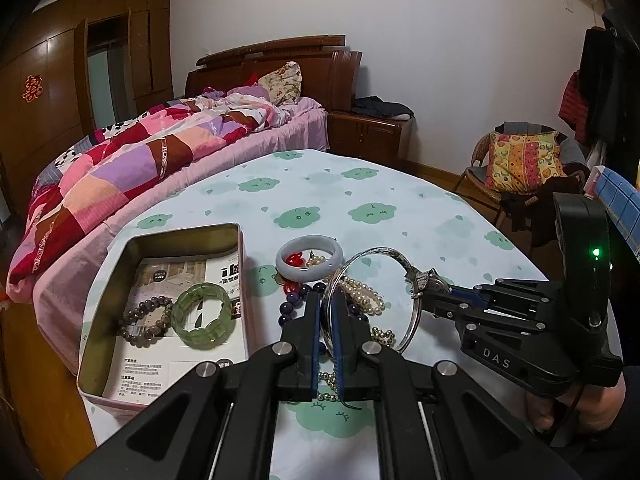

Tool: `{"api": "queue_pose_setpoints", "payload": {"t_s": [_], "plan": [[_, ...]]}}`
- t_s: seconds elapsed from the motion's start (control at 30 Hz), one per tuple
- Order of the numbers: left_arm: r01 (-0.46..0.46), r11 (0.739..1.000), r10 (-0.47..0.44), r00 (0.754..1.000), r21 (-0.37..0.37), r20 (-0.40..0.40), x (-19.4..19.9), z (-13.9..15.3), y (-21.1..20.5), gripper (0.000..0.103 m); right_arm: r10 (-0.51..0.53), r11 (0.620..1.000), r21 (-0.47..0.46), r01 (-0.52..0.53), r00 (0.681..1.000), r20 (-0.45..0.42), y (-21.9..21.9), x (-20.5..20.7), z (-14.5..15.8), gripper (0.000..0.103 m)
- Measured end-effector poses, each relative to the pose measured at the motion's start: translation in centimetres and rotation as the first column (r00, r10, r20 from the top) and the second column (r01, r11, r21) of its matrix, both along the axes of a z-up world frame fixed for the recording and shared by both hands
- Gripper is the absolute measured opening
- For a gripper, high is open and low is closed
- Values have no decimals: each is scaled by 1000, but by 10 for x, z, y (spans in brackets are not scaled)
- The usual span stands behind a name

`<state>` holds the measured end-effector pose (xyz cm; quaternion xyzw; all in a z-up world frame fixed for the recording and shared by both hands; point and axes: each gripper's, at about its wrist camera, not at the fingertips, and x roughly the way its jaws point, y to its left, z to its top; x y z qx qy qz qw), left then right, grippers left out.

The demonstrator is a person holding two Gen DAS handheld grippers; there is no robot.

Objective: Organize jewelry
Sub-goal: 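Lift the silver bangle and watch from the pile toward the tin box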

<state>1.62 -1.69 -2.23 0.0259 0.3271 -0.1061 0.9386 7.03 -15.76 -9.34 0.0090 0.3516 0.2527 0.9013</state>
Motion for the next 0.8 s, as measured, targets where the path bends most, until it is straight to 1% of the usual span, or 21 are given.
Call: {"api": "queue_pose_setpoints", "payload": {"t_s": [0.3, 0.8], "plan": [[-26, 1000, 26, 999, -8, 27, -8, 7, 11, 4, 8, 1000, -22, -7, 998, 60, 4, -7, 13, 12], [-89, 996, 90, 995, -23, 45, -11, 16, 34, 4, 53, 999, -8, -53, 994, 98, 16, -9, 33, 12]]}}
